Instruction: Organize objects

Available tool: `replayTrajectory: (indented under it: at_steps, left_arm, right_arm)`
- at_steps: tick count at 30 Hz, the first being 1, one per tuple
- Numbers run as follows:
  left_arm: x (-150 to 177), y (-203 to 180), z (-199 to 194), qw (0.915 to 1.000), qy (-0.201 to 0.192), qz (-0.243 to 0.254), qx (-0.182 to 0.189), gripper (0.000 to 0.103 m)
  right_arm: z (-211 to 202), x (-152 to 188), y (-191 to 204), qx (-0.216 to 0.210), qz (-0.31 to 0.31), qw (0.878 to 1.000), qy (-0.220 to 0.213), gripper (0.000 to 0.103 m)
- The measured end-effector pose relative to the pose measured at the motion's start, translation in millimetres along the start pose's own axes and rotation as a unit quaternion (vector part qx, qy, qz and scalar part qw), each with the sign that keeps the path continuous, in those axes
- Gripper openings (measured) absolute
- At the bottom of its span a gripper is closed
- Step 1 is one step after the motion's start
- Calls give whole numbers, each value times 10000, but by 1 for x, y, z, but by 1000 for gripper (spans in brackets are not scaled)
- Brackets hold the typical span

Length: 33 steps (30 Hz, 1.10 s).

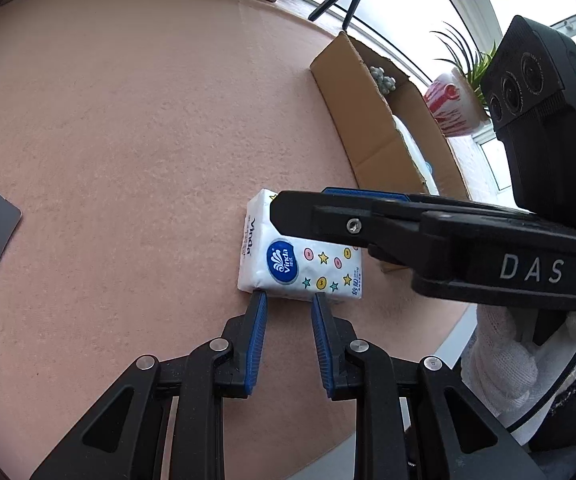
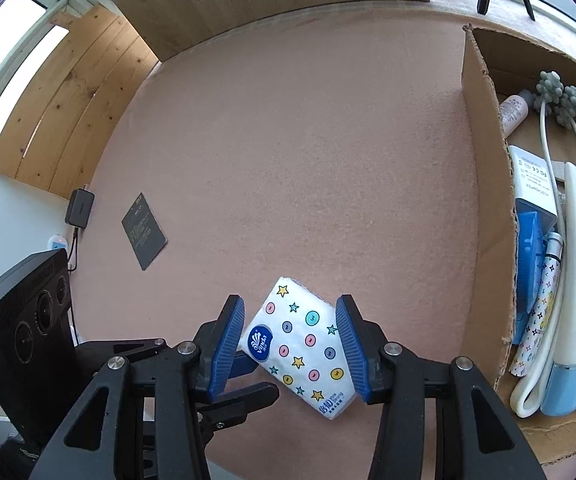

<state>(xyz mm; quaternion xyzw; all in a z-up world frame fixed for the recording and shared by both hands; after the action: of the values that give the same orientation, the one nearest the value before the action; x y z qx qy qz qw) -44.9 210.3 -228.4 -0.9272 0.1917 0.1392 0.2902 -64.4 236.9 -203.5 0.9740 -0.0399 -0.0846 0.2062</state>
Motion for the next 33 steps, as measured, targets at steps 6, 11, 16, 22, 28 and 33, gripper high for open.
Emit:
replayTrajectory:
  at_steps: [6,11,16,22,28,33]
  left_arm:
    - [-4,12,-4,9999,23,23,-106,25]
    - [-14,22,-12,9996,-46,164,-246,25]
    - [-19,25,-16,9994,-14,247,-228,25]
    - [-9,13,-18,9996,92,281,-14,25]
    - [1,3,-16,9994,164,300,114,25]
    - [1,4,-17,9994,141,327,-34,26]
  right_arm:
    - [-1,4,0,-261,415,9986,200,44]
    - [-7,13,0,-870,985,9905,406,44]
    - [-20,6,-10,-718,1100,9913,-118,44]
    - [-11,5,-5,-425,871,9953,-71,44]
    - [5,11,-14,-70,845,9964,25,44]
    - [5,25,-11,-559,1068,9923,292,44]
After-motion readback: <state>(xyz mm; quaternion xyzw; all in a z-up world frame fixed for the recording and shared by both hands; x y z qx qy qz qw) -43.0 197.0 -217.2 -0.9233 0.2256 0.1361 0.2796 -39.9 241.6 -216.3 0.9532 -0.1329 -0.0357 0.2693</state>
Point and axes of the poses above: each gripper's, at about its wrist camera, not at the fingertips, and z roughly the way its jaws point, y to its left, x to its underside, the point moved 10 cm from there along z, roughly the way its jaws point, and after that the axes turned 11 degrees about z, right-handed, at the moved point
